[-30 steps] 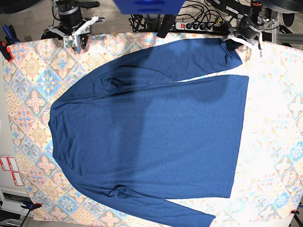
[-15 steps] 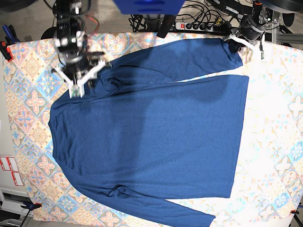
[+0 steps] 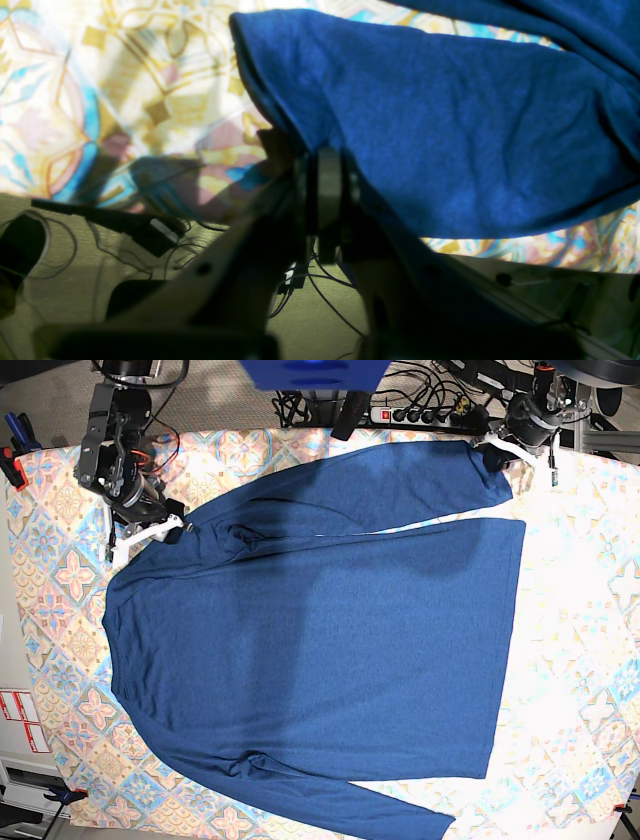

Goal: Fold the T-shirt properly
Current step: 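Move the right gripper to the other shoulder corner and grasp it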

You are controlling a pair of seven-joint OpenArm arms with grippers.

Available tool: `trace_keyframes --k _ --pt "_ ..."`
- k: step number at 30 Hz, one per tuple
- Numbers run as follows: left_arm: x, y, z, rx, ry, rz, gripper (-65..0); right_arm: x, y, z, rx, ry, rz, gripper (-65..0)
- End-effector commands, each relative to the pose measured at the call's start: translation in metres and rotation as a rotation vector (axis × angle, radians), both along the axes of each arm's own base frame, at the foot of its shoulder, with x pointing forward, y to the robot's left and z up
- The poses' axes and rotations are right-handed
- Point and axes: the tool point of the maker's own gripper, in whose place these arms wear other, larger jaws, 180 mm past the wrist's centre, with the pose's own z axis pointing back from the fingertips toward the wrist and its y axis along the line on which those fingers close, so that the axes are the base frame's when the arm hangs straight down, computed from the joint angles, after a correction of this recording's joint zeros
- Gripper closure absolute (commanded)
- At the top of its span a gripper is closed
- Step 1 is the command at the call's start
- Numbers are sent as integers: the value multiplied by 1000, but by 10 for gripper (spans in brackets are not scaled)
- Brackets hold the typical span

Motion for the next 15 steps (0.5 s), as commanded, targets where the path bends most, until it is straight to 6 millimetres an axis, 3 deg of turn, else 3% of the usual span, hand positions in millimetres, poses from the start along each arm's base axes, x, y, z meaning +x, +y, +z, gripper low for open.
trace_keyframes --k 1,3,9,15 --pt "3 2 6 6 -21 -10 0 5 -6 4 -13 -22 -2 -229" --pt "3 2 6 6 -21 -10 0 1 -6 -3 -7 0 -7 -229" --pt "3 2 6 5 -20 -11 0 17 -5 -8 15 -2 -19 -229" --pt "3 2 6 5 -20 -11 0 20 -4 -2 12 -18 -14 -229"
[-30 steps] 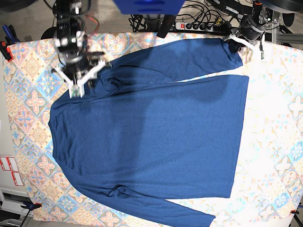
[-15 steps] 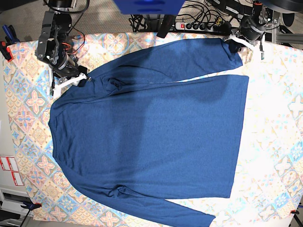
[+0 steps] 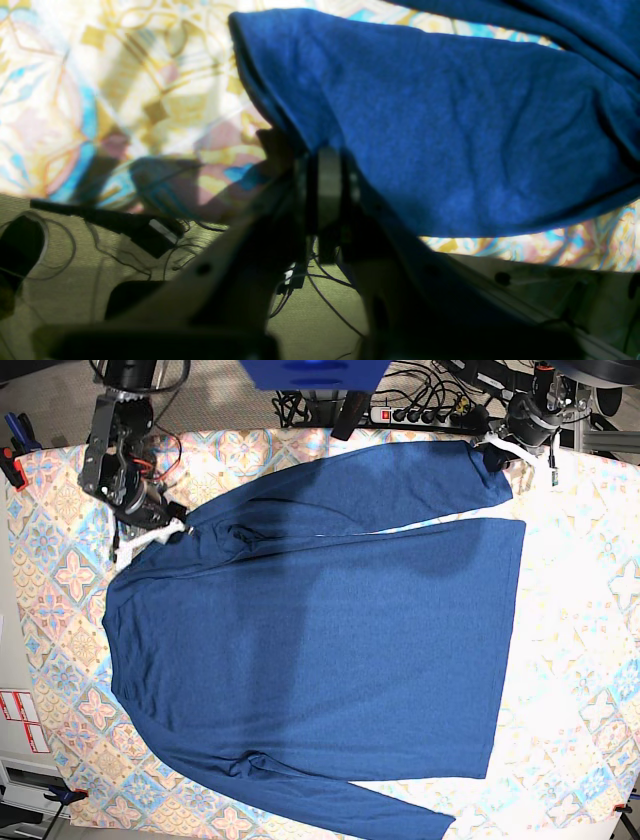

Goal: Fold the T-shirt properly
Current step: 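Move the right gripper to the other shoulder corner and grasp it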

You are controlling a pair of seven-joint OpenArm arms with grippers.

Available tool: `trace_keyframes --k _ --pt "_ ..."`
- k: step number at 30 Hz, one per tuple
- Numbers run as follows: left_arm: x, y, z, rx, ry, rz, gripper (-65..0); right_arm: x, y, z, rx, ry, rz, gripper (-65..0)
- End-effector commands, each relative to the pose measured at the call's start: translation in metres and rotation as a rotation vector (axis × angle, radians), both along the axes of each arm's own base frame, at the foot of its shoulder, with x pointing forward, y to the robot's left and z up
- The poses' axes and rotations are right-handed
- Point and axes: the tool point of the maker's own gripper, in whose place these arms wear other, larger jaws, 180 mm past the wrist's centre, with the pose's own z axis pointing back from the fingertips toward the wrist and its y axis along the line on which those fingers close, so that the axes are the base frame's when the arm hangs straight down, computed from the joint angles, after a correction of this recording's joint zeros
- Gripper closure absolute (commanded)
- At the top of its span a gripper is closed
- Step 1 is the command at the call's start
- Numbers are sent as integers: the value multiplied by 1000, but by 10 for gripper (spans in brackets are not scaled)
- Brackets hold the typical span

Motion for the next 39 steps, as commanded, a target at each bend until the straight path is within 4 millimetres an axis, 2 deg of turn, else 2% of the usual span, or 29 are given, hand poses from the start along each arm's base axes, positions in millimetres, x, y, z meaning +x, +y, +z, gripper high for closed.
trace_keyframes --k 1,6,8,12,15,22,28,30,34,39 --pt "3 2 6 7 -20 -12 0 16 -4 14 -14 -60 2 -229" --pt "3 2 6 7 -20 -12 0 20 -3 13 -8 -62 0 -229" --pt "3 2 6 7 -20 -12 0 20 4 11 -1 -56 20 -229" --pt "3 2 6 7 -20 -12 0 37 10 19 2 -90 39 -228" --pt "3 2 6 7 -20 -12 0 32 9 6 15 -50 27 -228" --pt "3 2 6 7 -20 -12 0 36 7 -5 24 -27 9 -228" --pt "3 2 6 7 -20 -12 0 48 4 17 2 -90 24 -228" --pt "3 2 6 7 -20 -12 0 52 2 28 -11 -121 27 -228" --pt "3 2 6 7 -20 -12 0 48 -18 37 -32 -144 -24 -228" --pt "3 2 6 7 -20 -12 0 40 -26 18 -20 -88 -61 -229"
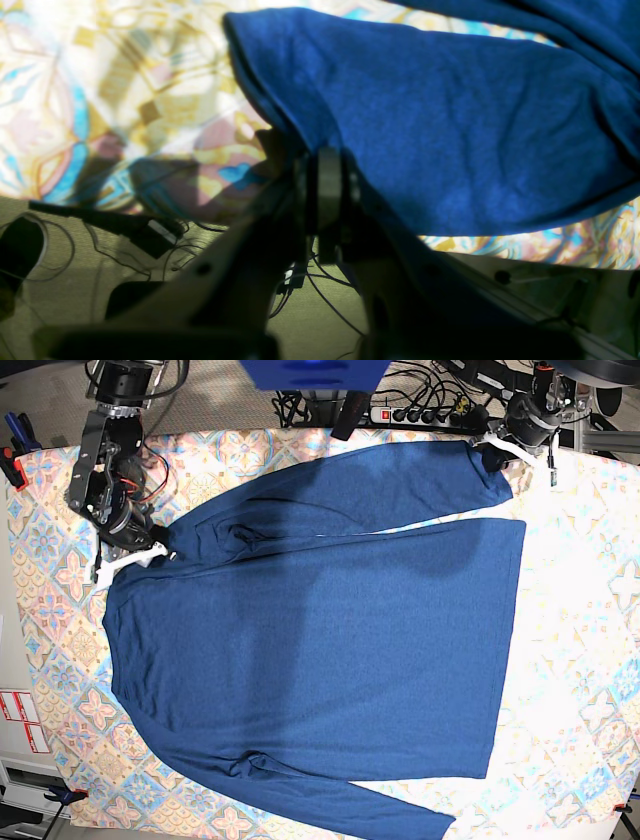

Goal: Fold the T-shirt properly
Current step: 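Move the right gripper to the other shoulder corner and grasp it, then lift both shoulder corners and pull them apart to stretch the shirt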

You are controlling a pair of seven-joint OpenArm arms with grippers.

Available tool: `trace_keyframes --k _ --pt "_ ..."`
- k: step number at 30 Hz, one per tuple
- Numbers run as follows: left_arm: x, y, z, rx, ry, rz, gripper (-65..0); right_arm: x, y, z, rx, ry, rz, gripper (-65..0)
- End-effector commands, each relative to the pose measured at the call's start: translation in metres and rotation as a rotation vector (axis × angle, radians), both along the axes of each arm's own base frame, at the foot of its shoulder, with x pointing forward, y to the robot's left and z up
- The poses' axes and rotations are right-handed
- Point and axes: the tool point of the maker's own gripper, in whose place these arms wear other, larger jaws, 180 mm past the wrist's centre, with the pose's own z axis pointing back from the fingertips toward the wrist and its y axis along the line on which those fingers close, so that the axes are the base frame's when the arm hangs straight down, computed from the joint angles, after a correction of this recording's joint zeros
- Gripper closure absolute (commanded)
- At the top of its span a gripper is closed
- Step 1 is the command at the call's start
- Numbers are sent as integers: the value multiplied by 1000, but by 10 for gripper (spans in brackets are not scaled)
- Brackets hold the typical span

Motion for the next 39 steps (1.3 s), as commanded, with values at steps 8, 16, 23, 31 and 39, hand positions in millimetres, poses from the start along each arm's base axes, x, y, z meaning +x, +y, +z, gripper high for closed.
trace_keyframes --k 8,16,23,31,39 --pt "3 2 6 5 -20 -8 0 19 -1 -7 30 -5 -16 -229" --pt "3 2 6 5 -20 -8 0 14 -1 -14 40 21 -22 -181" --pt "3 2 6 5 -19 -8 0 4 -8 -17 39 31 -45 0" --pt "-13 6 4 15 13 -10 0 -24 -34 -5 55 2 -141 -7" --pt "8 5 39 39 -88 -41 0 -20 -38 17 24 -57 -118 -7"
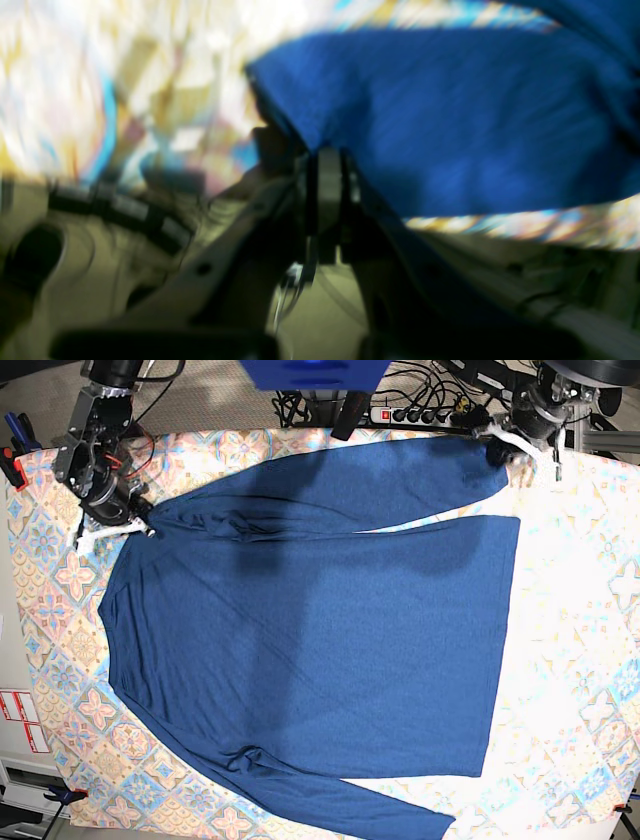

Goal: Fold the T-shirt properly
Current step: 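Lift both shoulder corners and pull them apart to stretch the shirt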

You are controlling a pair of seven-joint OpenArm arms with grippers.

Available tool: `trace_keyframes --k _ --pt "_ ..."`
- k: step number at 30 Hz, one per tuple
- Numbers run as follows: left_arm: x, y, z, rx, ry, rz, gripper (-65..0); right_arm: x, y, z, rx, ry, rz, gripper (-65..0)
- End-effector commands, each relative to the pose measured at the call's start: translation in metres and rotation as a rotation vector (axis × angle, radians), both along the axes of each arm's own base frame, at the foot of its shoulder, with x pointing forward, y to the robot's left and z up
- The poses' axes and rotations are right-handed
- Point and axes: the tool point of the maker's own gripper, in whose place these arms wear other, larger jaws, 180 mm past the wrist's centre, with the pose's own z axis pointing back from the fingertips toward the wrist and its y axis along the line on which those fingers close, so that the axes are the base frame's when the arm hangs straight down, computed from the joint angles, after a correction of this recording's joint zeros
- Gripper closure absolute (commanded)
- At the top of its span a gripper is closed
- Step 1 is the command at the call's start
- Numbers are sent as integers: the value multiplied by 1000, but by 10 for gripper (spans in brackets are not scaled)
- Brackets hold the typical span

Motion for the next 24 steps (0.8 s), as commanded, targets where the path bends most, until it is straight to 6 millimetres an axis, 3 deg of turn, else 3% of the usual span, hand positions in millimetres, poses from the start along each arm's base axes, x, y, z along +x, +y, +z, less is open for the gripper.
trace_keyframes --k 1,5,15,21,24 --pt "10 2 15 11 -50 -8 0 12 -7 15 -27 -52 7 -7" --pt "21 13 26 35 -93 8 0 20 -6 24 -37 -82 17 -7" --pt "75 50 65 99 -268 90 0 47 -4 39 -35 -142 19 -7" --pt "106 54 83 105 -356 100 0 62 -4 48 -32 -177 16 -7" --pt "116 58 82 97 -369 116 0 73 -4 55 -31 -202 15 -7"
